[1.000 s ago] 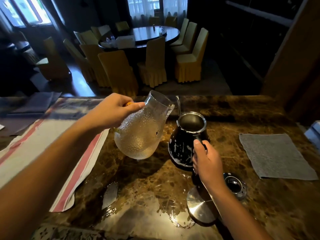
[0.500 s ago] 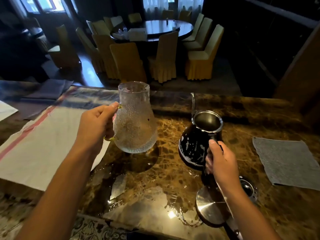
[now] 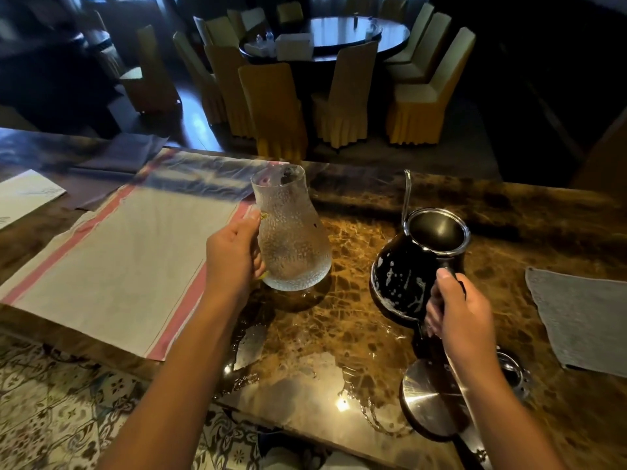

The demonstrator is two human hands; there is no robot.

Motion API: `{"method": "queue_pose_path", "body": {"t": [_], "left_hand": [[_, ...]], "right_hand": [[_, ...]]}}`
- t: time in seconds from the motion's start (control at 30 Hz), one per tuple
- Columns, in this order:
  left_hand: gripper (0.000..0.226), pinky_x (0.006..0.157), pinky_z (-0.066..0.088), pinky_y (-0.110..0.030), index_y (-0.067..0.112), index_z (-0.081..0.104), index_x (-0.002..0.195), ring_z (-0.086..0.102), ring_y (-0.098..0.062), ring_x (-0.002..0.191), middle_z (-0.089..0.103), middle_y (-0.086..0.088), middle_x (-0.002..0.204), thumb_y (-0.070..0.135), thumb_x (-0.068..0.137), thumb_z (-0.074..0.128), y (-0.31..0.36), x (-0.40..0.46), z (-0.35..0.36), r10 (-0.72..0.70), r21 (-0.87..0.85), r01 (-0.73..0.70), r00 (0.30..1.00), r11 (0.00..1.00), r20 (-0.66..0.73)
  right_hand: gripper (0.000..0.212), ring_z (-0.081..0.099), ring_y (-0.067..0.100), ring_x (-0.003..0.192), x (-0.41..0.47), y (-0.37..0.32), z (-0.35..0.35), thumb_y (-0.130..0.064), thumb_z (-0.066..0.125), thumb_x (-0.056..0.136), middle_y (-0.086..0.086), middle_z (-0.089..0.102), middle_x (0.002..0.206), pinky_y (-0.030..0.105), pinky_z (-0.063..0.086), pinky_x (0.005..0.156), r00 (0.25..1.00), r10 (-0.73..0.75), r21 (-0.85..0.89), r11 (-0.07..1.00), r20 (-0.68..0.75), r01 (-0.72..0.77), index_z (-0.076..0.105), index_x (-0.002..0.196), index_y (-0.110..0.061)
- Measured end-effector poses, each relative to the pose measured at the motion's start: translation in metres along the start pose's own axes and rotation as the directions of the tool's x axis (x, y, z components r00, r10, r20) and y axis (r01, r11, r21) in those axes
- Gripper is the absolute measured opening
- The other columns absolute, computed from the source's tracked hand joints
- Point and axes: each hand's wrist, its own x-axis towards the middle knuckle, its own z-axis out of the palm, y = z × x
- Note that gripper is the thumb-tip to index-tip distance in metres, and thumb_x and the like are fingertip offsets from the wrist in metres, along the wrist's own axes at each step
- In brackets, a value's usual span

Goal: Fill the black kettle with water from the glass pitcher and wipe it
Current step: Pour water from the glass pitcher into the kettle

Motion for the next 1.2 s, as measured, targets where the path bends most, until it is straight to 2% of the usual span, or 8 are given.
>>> {"method": "queue_pose_path", "body": {"t": [0.2,0.33,0.4,0.6,0.7,0.9,1.13,1.2], "left_hand": [[0.053,0.044,0.031,-0.028,0.009,0.053,0.066,0.034,-0.021,0.041,0.039,-0.012,0.052,0.048,0.101,0.057,-0.019,0.012,0.005,-0.005,-0.025,0.004,0.999,1.0,-0.033],[0.066,0.041,0.035,-0.026,-0.016,0.051,0.077,0.039,-0.018,0.041,0.045,-0.019,0.061,0.045,0.103,0.055,-0.027,0.011,0.013,0.014,0.024,-0.012,0.998,1.0,-0.062],[0.065,0.041,0.034,-0.026,-0.018,0.05,0.08,0.039,-0.018,0.041,0.045,-0.019,0.063,0.042,0.104,0.054,-0.03,0.013,0.014,0.004,0.022,-0.003,0.998,1.0,-0.067],[0.05,0.041,0.033,-0.025,0.001,0.06,0.076,0.038,-0.02,0.04,0.042,-0.017,0.057,0.043,0.104,0.055,-0.035,0.017,0.008,-0.024,0.016,0.025,0.998,1.0,-0.062],[0.051,0.042,0.032,-0.026,0.004,0.058,0.073,0.036,-0.019,0.042,0.041,-0.012,0.054,0.046,0.103,0.055,-0.032,0.02,0.009,-0.069,-0.003,0.069,0.997,0.998,-0.037],[0.056,0.044,0.021,-0.027,0.024,0.047,0.055,0.027,-0.015,0.04,0.034,0.0,0.05,0.048,0.106,0.046,-0.023,0.026,0.012,-0.201,-0.088,0.22,0.963,0.972,0.179],[0.056,0.042,0.024,-0.023,0.024,0.045,0.057,0.025,-0.015,0.041,0.032,-0.001,0.05,0.047,0.108,0.041,-0.031,0.01,0.015,-0.18,-0.056,0.199,0.952,0.978,0.247],[0.058,0.041,0.023,-0.023,0.024,0.043,0.054,0.025,-0.014,0.04,0.031,0.001,0.048,0.047,0.108,0.04,-0.03,0.005,0.018,-0.189,-0.045,0.207,0.948,0.977,0.255]], "right_hand": [[0.036,0.036,0.015,0.052,0.0,0.001,0.003,-0.035,0.05,0.107,0.005,0.041,0.061,0.028,0.032,0.048,0.999,-0.019,-0.019,1.0,-0.042,0.019,0.05,0.08,-0.012],[0.036,0.036,0.014,0.051,0.001,0.004,0.003,-0.034,0.05,0.108,0.004,0.041,0.06,0.031,0.03,0.048,0.998,-0.031,-0.017,0.999,-0.051,0.03,0.049,0.078,-0.013],[0.037,0.037,0.013,0.05,0.002,0.006,0.003,-0.035,0.051,0.108,0.001,0.042,0.059,0.031,0.031,0.048,0.998,-0.042,-0.013,0.999,-0.052,0.042,0.049,0.077,-0.015],[0.046,0.041,0.016,0.053,0.004,0.012,0.0,-0.062,0.051,0.092,-0.002,0.045,0.058,0.038,0.034,0.055,0.997,-0.069,-0.054,0.996,-0.041,0.067,0.05,0.074,-0.02],[0.044,0.041,0.016,0.052,0.004,0.013,0.0,-0.061,0.05,0.093,-0.002,0.045,0.058,0.038,0.035,0.054,0.996,-0.078,-0.053,0.996,-0.036,0.077,0.05,0.073,-0.022],[0.045,0.039,0.025,0.055,0.006,0.016,0.001,-0.063,0.052,0.092,0.004,0.044,0.06,0.045,0.036,0.057,0.994,-0.09,-0.048,0.995,-0.059,0.088,0.048,0.07,-0.024],[0.056,0.037,0.024,0.053,0.007,0.022,0.001,-0.066,0.053,0.09,0.006,0.042,0.058,0.042,0.033,0.053,0.992,-0.115,-0.038,0.993,-0.061,0.112,0.048,0.076,-0.012],[0.057,0.037,0.024,0.053,0.008,0.023,0.0,-0.07,0.054,0.089,0.005,0.042,0.058,0.043,0.033,0.053,0.991,-0.116,-0.04,0.993,-0.059,0.114,0.05,0.076,-0.015]]}}
